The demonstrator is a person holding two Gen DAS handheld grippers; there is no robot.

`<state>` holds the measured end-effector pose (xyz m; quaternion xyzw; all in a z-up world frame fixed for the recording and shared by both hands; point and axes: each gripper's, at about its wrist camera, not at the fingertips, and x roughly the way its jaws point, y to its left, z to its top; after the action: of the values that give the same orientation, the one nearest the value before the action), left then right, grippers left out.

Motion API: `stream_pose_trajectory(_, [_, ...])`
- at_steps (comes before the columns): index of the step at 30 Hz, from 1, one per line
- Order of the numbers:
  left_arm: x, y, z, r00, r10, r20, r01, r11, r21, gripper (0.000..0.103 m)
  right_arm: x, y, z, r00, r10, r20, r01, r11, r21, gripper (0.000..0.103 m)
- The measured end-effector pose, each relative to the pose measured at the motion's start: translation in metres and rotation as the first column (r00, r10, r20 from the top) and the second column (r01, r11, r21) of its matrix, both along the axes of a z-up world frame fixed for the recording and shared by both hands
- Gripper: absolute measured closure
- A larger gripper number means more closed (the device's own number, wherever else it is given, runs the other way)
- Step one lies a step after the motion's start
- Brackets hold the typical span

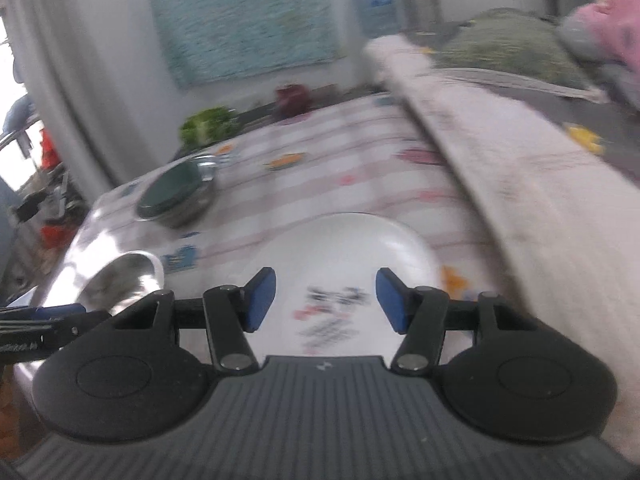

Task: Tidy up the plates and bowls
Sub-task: 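Move both grippers to the rim of the white calligraphy plate, then close both grippers on the rim of the white plate, then lift the white plate with both grippers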

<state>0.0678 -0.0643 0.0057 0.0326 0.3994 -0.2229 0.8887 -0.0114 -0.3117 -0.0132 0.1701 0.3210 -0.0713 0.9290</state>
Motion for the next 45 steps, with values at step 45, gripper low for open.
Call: stream_pose_trajectory(45, [0.012, -0.090, -0.064, 0.998, 0.022, -0.060, -0.020, 0.999, 0.039, 0.076, 0.072, -0.054, -0.063, 0.988, 0.063, -0.141, -0.069, 0.997, -0.033, 0.076])
